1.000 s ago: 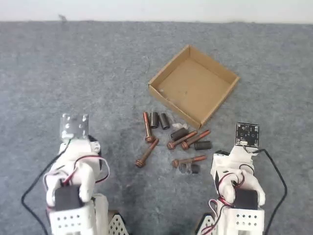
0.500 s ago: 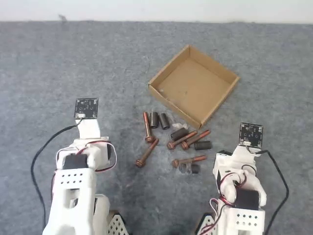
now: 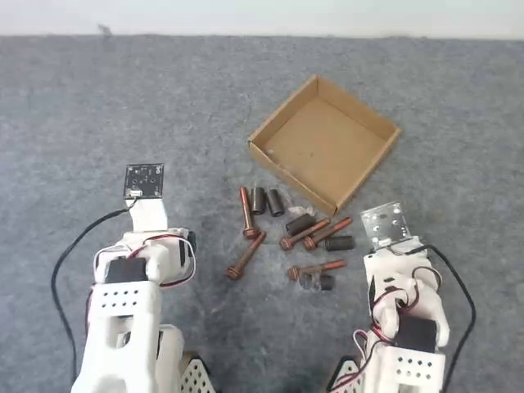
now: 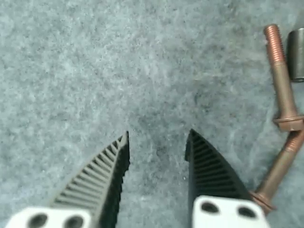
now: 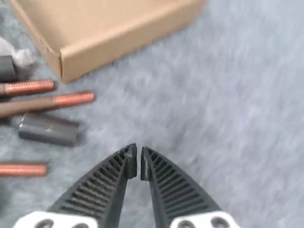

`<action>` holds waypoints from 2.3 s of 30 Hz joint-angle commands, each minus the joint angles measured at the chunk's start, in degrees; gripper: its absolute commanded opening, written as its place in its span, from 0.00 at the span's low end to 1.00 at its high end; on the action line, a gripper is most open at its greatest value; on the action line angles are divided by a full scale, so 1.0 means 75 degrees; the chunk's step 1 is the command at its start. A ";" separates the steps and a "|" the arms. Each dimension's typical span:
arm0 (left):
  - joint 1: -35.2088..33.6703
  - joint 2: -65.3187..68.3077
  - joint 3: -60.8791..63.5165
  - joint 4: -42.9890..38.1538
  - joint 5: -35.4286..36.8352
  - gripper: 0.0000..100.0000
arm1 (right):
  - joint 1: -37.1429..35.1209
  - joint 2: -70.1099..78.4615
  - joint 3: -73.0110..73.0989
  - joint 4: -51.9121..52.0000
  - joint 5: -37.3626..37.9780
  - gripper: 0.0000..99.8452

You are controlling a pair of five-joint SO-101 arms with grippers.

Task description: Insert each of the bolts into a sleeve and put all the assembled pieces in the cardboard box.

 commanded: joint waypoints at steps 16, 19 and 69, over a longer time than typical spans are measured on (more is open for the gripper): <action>0.0035 0.0047 -0.0147 -0.0152 0.0023 0.19 | -0.2350 0.1073 -0.1160 0.1155 0.1313 0.01; -0.0234 0.0047 -0.0135 -0.0152 0.0023 0.19 | -0.2350 0.2643 -0.2192 0.1213 0.1430 0.01; -0.0305 0.0047 -0.0158 -0.0199 0.0023 0.19 | -0.2596 1.2478 -0.6248 -0.1096 0.3751 0.01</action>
